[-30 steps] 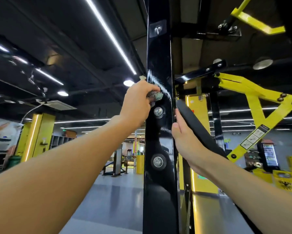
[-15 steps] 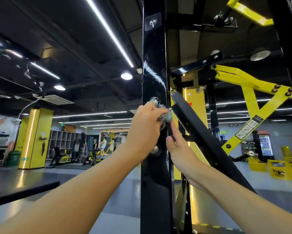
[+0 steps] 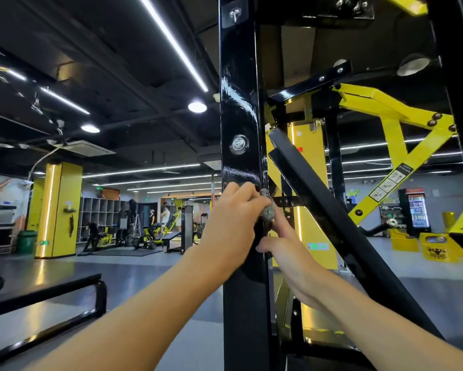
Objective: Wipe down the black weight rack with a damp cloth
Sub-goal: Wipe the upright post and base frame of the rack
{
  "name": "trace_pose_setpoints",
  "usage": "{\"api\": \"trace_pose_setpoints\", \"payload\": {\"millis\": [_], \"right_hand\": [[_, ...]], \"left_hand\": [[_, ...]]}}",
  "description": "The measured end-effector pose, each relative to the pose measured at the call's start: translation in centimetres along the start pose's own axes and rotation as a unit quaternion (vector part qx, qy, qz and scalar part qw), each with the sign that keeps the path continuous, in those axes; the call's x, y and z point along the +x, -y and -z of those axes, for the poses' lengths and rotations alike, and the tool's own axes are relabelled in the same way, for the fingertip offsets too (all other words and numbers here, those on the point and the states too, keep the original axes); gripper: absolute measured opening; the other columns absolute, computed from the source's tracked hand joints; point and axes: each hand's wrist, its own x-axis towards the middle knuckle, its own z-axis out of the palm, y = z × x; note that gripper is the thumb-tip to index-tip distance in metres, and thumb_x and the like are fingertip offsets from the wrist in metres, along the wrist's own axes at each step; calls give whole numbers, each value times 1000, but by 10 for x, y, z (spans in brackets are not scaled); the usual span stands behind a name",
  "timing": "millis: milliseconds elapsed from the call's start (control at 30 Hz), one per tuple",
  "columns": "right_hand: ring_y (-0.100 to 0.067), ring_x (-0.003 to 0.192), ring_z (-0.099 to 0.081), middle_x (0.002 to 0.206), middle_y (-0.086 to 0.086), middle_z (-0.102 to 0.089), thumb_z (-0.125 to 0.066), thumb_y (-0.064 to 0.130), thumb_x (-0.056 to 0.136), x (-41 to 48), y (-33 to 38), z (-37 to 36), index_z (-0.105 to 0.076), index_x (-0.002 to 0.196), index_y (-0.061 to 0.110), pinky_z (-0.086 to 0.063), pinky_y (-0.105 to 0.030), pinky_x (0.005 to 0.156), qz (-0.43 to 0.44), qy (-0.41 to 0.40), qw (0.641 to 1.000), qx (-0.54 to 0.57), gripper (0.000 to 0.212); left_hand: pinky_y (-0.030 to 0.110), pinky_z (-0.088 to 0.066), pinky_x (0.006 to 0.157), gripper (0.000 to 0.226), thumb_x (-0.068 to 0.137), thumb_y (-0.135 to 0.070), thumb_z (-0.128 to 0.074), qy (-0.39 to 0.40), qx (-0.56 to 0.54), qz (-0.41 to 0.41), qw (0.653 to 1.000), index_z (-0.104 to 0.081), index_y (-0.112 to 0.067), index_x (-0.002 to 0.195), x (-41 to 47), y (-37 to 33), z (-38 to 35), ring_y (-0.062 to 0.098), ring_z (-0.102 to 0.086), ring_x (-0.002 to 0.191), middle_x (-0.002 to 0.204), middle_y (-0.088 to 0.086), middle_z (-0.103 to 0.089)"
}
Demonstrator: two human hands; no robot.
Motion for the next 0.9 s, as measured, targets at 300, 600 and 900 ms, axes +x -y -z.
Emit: {"api": "trace_pose_setpoints", "payload": {"millis": [300,600,900], "right_hand": [[-10,128,-45,154,8,-34,-48,-17,80,-24,-7,-1,-12,151,55,-46,-22,86,-44,28,998,-19,107],[-14,151,-11,164,17,-5,-55,10,100,-30,-21,-10,11,147,59,-19,-39,119,-4,20,993,-115,94],[-7,150,-4,161,25,1,-56,11,99,-31,-29,-6,9,148,59,-12,-38,120,13,24,992,-120,94]], "left_hand": [[39,-55,71,42,74,12,-70,50,-32,24,998,-74,-10,109,-52,-1,2,24,-56,88,94,4,-63],[24,-48,86,37,79,18,-56,-52,-63,166,983,-73,-6,102,-38,17,11,19,-57,97,105,3,-63],[21,-45,77,29,90,-5,-68,-69,-60,212,973,-72,-14,118,-29,19,5,12,-53,83,91,-5,-55]]}}
